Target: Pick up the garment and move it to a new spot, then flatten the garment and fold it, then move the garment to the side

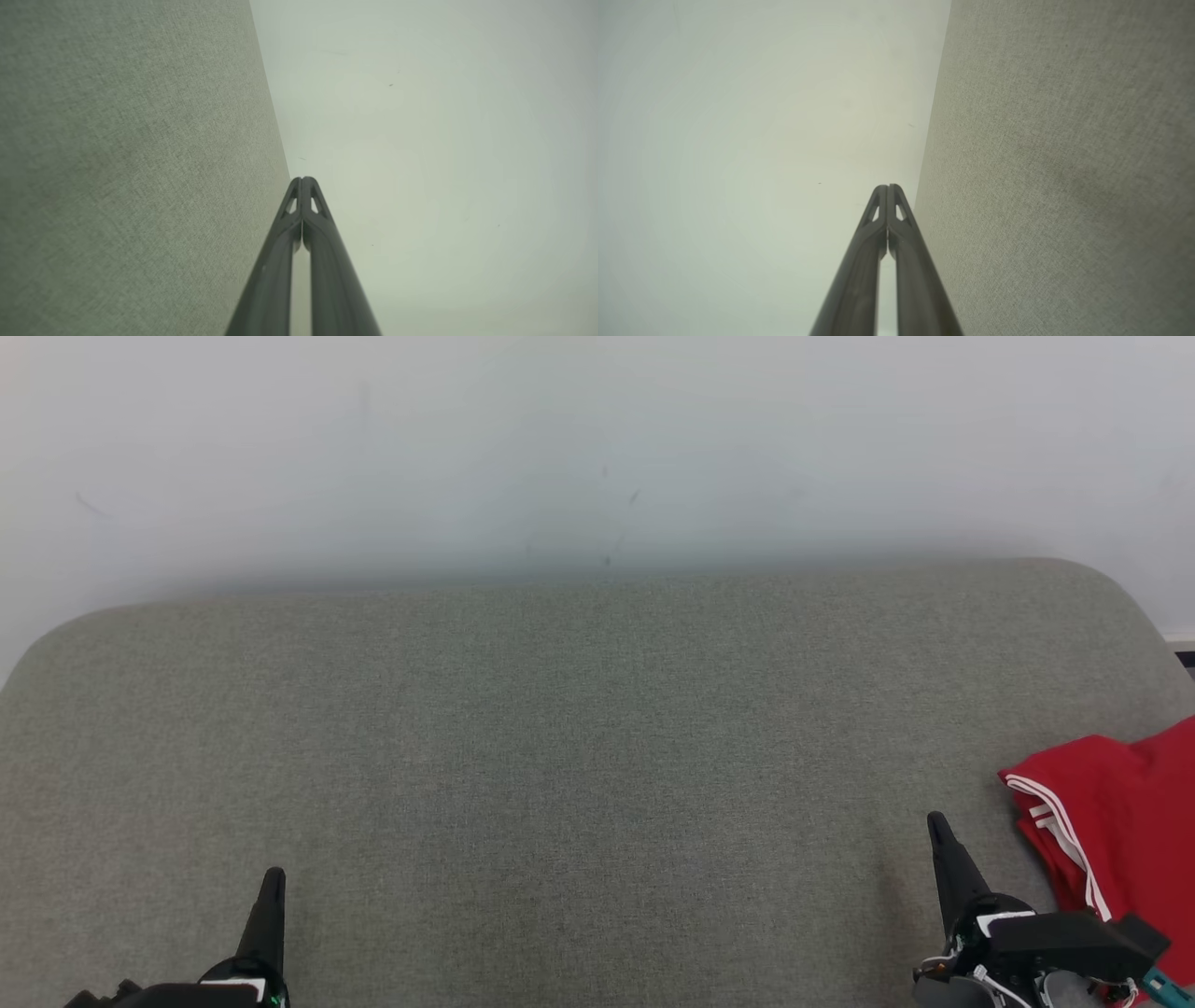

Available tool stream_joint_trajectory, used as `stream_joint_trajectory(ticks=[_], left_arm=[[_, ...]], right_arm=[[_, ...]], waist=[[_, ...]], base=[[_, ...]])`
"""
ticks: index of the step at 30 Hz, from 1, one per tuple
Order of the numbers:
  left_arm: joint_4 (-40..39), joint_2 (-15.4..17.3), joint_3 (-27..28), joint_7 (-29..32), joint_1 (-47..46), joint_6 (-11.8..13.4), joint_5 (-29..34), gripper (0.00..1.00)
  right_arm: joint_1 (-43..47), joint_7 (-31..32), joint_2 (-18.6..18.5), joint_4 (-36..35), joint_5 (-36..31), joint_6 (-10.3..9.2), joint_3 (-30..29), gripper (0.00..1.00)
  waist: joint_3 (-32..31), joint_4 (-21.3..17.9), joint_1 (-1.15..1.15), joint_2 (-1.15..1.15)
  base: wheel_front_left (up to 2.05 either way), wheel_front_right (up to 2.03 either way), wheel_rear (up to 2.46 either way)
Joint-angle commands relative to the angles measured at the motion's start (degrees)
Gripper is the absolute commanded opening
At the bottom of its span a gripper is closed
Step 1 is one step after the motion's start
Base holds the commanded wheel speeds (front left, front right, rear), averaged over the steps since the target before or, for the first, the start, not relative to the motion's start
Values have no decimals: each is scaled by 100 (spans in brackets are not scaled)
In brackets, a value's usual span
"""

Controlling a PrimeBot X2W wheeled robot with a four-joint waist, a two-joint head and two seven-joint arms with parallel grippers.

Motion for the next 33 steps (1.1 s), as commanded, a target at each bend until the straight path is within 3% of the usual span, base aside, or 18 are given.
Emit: stream_joint_trajectory(ticks=[1,18,33], left_arm=[[-52,28,21,38,-92,-43,-116,0],[-127,30,45,209,-178,-45,-766,0],[-123,29,43,203,-168,-45,-742,0]], right_arm=[[-11,43,1,-45,124,-10,-12,0],[0,210,1,-182,833,-12,-77,0],[1,209,1,-177,799,-12,-73,0]], waist=[[2,0,0,0],[35,-3,0,0],[35,-3,0,0]], base=[[0,0,0],[0,0,0],[0,0,0]])
